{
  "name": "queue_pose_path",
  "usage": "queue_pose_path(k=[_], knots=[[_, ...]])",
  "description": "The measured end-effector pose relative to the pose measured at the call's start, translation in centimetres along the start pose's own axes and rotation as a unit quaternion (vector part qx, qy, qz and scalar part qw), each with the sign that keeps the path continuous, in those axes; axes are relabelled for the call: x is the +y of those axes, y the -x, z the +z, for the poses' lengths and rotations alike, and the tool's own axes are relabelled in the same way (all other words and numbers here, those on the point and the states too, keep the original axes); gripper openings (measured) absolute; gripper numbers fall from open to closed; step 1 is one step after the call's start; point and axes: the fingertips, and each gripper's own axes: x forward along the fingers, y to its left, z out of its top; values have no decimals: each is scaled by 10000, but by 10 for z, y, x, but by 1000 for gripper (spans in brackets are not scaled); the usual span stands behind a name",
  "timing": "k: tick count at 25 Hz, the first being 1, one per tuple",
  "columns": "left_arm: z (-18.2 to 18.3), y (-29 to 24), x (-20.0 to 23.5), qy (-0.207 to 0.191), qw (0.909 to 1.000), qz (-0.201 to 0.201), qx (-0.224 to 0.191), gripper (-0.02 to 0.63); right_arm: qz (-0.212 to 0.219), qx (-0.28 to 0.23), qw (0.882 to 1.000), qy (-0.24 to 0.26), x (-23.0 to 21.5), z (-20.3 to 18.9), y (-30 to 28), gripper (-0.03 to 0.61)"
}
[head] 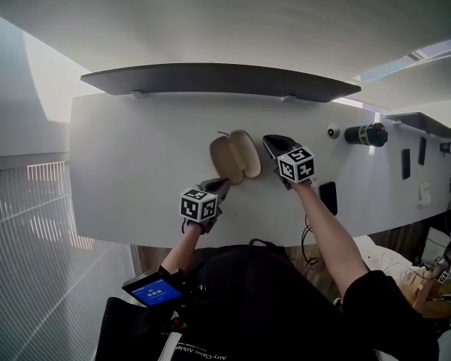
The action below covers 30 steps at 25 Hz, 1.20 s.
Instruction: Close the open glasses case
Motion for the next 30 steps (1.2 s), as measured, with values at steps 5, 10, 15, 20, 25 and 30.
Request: queue_pose_path(k=[5, 10, 15, 20, 25, 30], knots=[[0, 0, 4, -101, 9999, 22, 14, 6, 101, 53, 9999, 70, 10, 0, -8, 8], [-3, 0, 5, -185, 9998, -40, 47, 6, 164, 142, 9998, 39, 15, -5, -15, 6], [-2, 0, 5, -170, 9998, -46, 31, 6, 211, 130, 9997, 23, 23, -3, -18, 6], [-4, 0, 5, -222, 9997, -32, 57, 6, 232, 119, 9997, 2, 28, -4, -19, 6], [-3, 1, 6, -206, 9998, -24, 71, 5, 450, 18, 9990, 62, 43, 6, -18, 6], [-3, -2, 7, -244, 9997, -56, 58, 5, 606, -107, 9980, 169, 57, 14, -15, 6]])
